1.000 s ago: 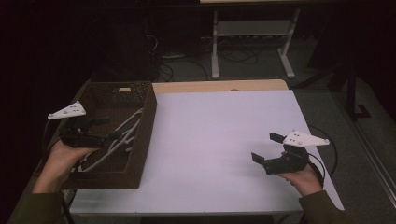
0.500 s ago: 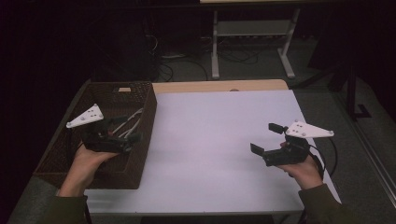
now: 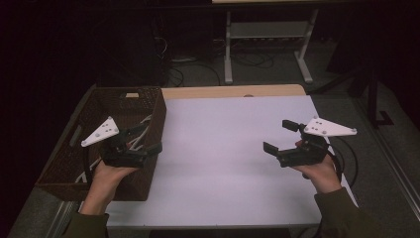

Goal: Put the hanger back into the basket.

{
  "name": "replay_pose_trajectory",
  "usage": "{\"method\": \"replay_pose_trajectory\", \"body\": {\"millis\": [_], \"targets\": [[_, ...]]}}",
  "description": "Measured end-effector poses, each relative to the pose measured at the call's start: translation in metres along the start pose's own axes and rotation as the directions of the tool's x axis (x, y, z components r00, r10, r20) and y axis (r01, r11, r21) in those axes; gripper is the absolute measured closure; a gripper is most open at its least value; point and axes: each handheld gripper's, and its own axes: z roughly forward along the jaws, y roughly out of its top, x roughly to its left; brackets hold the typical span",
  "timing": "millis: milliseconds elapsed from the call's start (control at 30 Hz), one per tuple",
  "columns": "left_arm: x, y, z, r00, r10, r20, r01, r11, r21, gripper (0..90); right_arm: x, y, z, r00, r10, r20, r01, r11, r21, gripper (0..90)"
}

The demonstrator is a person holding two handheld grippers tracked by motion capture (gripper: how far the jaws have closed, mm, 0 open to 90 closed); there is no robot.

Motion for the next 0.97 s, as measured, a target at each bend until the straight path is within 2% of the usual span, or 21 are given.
{"method": "replay_pose_trajectory", "body": {"millis": [200,467,567,967], "targets": [[-0.002,-0.004,0.004,0.9999,0.008,0.009,-0.008,1.0000,0.001,0.0,0.002,0.007,0.002,1.0000,-0.008,-0.003,0.008,1.000,-0.028,0.0],[-0.003,-0.006,0.004,0.9998,0.014,0.011,-0.014,0.9998,-0.012,0.0,0.003,0.014,0.000,0.9999,0.012,0.000,-0.012,0.998,-0.061,0.0],[-0.004,-0.006,0.004,0.9998,0.014,0.011,-0.014,0.9998,-0.013,0.0,0.003,0.017,0.001,1.0000,0.004,-0.002,-0.005,0.997,-0.072,0.0],[-0.003,-0.006,0.003,0.9998,0.017,0.013,-0.017,0.9998,-0.014,0.0,0.003,0.018,0.000,1.0000,-0.001,0.002,0.001,0.997,-0.078,0.0]]}}
